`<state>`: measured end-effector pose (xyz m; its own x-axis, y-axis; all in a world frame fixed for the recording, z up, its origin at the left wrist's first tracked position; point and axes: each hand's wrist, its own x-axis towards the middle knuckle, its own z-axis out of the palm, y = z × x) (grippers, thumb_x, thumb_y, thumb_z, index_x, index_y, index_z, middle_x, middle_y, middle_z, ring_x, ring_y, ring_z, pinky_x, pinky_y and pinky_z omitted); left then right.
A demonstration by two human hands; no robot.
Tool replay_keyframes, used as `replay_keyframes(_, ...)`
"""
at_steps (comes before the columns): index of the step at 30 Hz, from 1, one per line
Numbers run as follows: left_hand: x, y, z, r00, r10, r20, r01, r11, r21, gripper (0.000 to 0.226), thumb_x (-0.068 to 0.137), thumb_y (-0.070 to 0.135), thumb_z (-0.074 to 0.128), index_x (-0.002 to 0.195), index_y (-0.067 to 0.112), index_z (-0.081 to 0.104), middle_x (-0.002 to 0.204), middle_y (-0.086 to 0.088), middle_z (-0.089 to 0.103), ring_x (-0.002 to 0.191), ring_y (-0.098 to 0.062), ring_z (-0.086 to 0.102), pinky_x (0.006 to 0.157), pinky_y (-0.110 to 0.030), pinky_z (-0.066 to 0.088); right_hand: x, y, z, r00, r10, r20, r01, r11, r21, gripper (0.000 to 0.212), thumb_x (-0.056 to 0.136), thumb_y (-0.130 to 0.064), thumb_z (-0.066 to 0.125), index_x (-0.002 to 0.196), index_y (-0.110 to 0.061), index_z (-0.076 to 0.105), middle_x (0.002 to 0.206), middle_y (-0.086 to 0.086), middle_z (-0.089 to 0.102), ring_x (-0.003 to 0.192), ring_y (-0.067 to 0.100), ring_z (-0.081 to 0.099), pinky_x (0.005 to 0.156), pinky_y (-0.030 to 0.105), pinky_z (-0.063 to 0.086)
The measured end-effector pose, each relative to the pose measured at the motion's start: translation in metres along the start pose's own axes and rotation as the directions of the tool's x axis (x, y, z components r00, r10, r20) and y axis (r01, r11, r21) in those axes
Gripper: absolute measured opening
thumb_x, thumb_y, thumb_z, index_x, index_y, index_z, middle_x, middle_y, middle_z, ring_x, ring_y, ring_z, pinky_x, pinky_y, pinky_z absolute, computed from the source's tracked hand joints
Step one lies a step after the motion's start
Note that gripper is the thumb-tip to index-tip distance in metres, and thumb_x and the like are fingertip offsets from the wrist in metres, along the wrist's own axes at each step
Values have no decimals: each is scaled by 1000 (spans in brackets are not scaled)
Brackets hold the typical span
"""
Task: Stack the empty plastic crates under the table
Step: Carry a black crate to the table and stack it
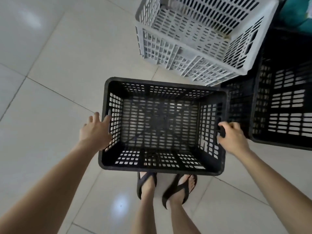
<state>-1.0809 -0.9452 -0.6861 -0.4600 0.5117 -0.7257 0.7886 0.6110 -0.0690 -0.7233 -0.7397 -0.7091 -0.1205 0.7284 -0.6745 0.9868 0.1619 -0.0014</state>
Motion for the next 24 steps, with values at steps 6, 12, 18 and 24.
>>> replay_keyframes(6,42,9,37,997,-72,22,75,980,-184,54,82,6,59,132,16,39,125,-19,27,117,-39,37,91,-51,50,23,0,33,996,68,-64,-59,990,130,46,88,-14,59,132,-19,46,131,17,39,102,41,56,91,43,47)
replay_keyframes(12,40,9,36,995,-91,-52,78,975,-207,47,78,-14,49,121,4,44,117,-20,33,110,-38,38,80,-47,52,20,-3,37,984,124,-130,-100,980,174,49,81,7,58,124,-14,47,125,18,39,90,41,57,85,47,49)
replay_keyframes(18,3,20,8,991,-36,-127,17,989,-150,50,76,-15,52,122,3,48,115,-21,37,109,-42,42,74,-50,54,-12,19,9,987,103,-126,-79,981,179,51,77,15,57,121,-11,47,121,20,41,74,27,47,76,41,49)
replay_keyframes(24,-59,41,-60,985,-55,-166,30,988,-149,49,76,-12,55,122,5,50,118,-20,39,113,-37,42,80,-49,54,-65,41,-48,985,93,-145,-65,980,186,51,79,10,59,123,-13,47,126,19,41,76,27,52,73,36,49)
